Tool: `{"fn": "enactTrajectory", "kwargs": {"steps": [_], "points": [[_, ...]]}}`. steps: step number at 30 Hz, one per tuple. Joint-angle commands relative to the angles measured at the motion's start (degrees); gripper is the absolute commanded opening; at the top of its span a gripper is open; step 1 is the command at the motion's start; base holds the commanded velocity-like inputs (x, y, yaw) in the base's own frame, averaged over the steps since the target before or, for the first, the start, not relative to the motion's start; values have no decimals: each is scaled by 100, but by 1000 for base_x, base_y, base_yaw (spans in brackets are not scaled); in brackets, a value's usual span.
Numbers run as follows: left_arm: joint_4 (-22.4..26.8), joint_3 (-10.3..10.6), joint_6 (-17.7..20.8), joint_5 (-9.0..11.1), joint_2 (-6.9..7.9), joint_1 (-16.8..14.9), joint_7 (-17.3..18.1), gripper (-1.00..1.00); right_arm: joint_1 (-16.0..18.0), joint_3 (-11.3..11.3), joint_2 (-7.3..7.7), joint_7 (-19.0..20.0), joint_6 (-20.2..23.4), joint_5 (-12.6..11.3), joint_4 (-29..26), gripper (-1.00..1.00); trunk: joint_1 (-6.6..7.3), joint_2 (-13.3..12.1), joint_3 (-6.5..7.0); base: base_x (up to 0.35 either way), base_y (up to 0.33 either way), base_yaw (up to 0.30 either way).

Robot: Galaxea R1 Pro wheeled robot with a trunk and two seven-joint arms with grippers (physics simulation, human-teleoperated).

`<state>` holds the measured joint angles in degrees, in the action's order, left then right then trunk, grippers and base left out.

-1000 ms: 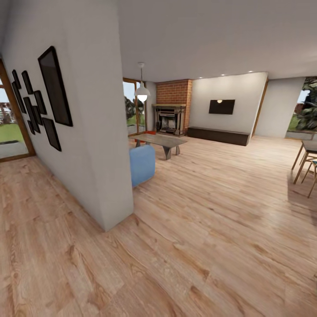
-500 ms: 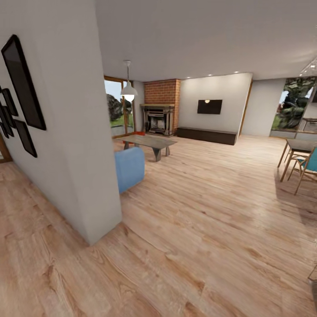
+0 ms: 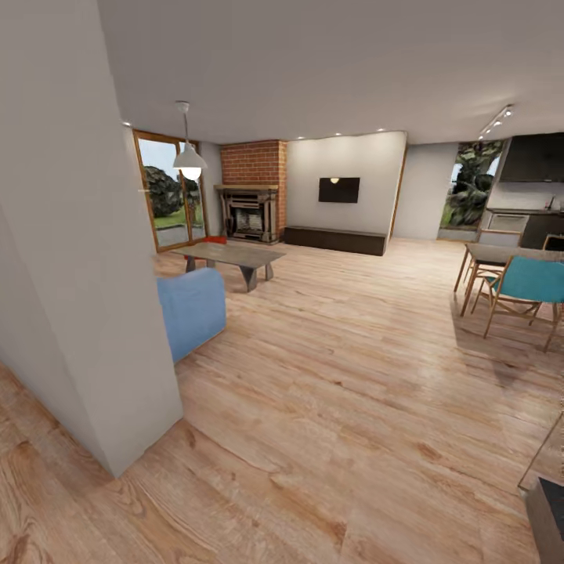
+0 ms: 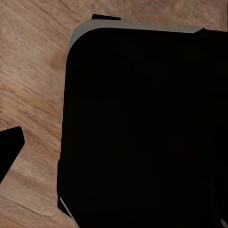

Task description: Move the two storage containers from the living room to the garage. In the garage, place one container on the floor and stack the other container on top of it (either order is fine).

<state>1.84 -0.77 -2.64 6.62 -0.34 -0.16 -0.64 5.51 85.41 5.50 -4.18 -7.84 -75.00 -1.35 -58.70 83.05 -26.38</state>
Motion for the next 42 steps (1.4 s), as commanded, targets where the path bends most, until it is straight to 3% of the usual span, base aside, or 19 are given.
{"fn": "enactTrajectory", "kwargs": {"steps": [1,26,38,42], "points": [[-1,-3,-17,49,-2,-2,-7,100,3,51,4,-31,-7,-41,-14,100,-3,3,-6,322,0,-250],[0,-3,-8,49,-2,-2,-7,100,3,55,4,-31,-7,-41,-14,100,-3,3,-6,322,0,-249],[-1,-3,0,54,-2,-2,-11,100,3,21,4,-99,62,-59,8,100,-3,3,-6,322,0,-35],[-6,-3,0,57,-2,-2,-13,100,3,-45,4,-187,142,-315,15,100,-3,3,-6,322,0,0]]}}
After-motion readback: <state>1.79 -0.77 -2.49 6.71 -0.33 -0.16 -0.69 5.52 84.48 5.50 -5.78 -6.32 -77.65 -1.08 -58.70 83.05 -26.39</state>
